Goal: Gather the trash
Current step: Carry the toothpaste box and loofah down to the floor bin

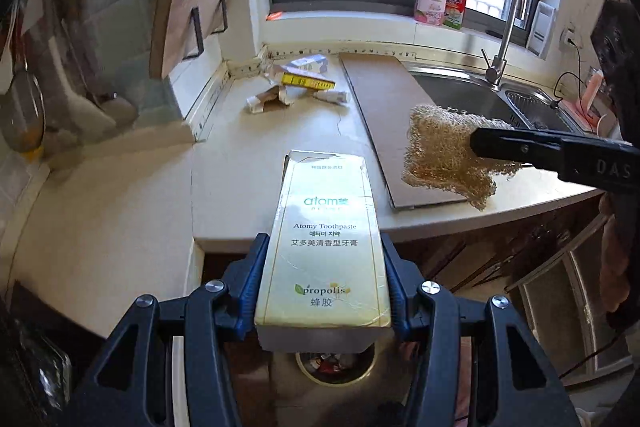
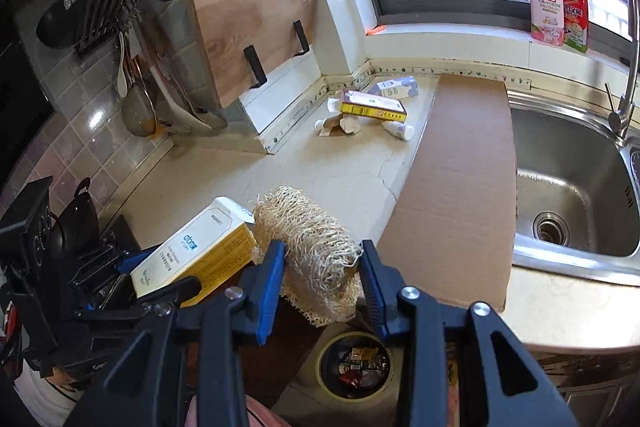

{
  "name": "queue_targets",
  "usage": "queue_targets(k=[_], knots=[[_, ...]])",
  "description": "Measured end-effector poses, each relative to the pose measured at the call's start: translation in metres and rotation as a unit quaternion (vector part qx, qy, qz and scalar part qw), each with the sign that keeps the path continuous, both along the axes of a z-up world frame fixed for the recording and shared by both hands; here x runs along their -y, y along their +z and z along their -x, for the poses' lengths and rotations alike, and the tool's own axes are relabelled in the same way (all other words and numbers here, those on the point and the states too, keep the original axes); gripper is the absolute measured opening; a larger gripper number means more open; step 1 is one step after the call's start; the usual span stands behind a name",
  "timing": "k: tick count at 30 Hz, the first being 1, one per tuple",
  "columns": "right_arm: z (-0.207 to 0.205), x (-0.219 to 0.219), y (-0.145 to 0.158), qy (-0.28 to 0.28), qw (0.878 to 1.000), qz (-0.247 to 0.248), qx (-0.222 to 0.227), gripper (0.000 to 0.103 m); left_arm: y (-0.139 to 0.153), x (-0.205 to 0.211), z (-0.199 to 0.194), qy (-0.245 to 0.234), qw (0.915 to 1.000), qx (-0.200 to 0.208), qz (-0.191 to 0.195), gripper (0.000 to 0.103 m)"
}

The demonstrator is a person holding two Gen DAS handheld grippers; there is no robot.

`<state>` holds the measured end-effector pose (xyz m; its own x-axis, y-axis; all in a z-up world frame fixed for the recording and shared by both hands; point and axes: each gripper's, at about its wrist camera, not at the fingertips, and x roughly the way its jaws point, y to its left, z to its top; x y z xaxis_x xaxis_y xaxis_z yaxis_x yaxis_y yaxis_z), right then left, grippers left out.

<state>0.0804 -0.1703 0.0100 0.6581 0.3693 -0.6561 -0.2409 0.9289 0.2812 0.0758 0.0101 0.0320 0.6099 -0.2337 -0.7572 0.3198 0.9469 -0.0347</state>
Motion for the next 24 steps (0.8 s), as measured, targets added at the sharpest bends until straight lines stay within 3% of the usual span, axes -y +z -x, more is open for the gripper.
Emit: queue_targets(k=[5, 10, 17, 24], knots=[[0.025, -0.011, -0.051, -0.021, 1.000, 0.004, -0.015, 0.038, -0.064, -0.018, 0.023, 0.054, 0.9981, -0.015, 0.027, 0.050], [0.022, -0.017, -0.119, -0.029, 0.995, -0.007, -0.094, 0.038, -0.142, -0.027, 0.025, 0.082, 0.9873, -0.110, 0.079, 0.050], [0.013, -0.025, -0.209, -0.033, 0.981, -0.004, -0.194, 0.038, -0.203, -0.017, 0.030, 0.079, 0.9844, -0.149, 0.050, 0.050], [0.005, -0.034, -0.264, -0.040, 0.969, 0.008, -0.244, 0.039, -0.263, -0.013, 0.029, 0.080, 0.9745, -0.208, 0.028, 0.050]])
